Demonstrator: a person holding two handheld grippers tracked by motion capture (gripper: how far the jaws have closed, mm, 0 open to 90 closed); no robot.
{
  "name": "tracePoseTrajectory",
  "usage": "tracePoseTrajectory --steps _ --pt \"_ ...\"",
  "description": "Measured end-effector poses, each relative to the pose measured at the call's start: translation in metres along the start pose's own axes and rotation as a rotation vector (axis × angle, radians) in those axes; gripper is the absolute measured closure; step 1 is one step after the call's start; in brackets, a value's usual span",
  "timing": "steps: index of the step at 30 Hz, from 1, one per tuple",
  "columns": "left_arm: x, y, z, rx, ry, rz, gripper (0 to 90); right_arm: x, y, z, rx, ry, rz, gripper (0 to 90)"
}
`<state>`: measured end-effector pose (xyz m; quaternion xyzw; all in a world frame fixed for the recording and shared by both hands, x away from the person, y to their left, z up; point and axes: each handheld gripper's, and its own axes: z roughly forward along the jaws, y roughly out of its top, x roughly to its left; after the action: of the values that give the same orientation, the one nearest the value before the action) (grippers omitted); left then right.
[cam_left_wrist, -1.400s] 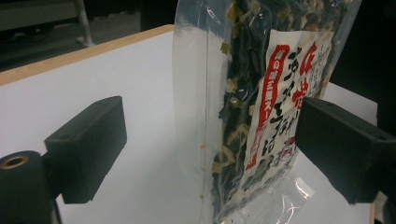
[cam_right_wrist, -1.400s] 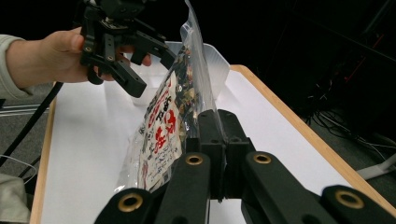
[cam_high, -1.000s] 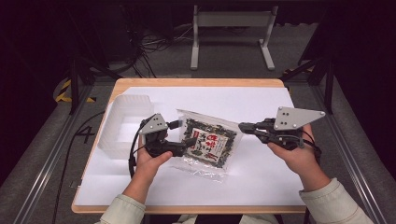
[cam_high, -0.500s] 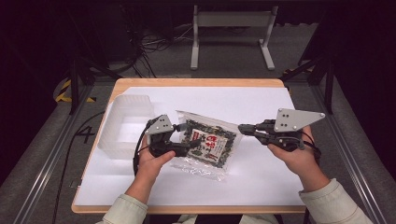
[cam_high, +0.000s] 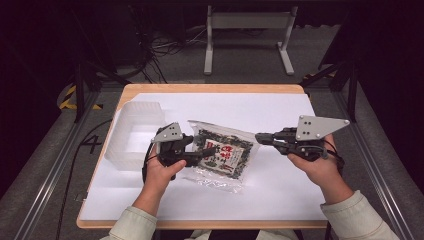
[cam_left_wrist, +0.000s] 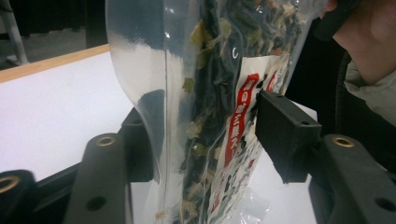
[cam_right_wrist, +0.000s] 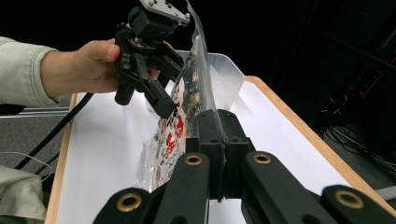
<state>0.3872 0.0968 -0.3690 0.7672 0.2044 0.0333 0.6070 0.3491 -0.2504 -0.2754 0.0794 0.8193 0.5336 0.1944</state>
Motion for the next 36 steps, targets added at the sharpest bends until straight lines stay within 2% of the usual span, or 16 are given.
tracePoseTrajectory --steps 12,25,36 --pt "-0.008 0.004 -0.005 0.057 -0.009 0.103 60.1 -0.003 -0.005 -0.001 -0.004 -0.028 0.015 90.0" --pt "-0.016 0.009 -0.01 0.088 -0.095 0.137 71.9 -0.007 -0.01 -0.004 -0.01 -0.059 0.038 90.0" --pt "-0.024 0.012 -0.014 0.083 -0.104 0.152 73.7 -0.008 -0.01 -0.006 -0.044 -0.06 0.026 86.8"
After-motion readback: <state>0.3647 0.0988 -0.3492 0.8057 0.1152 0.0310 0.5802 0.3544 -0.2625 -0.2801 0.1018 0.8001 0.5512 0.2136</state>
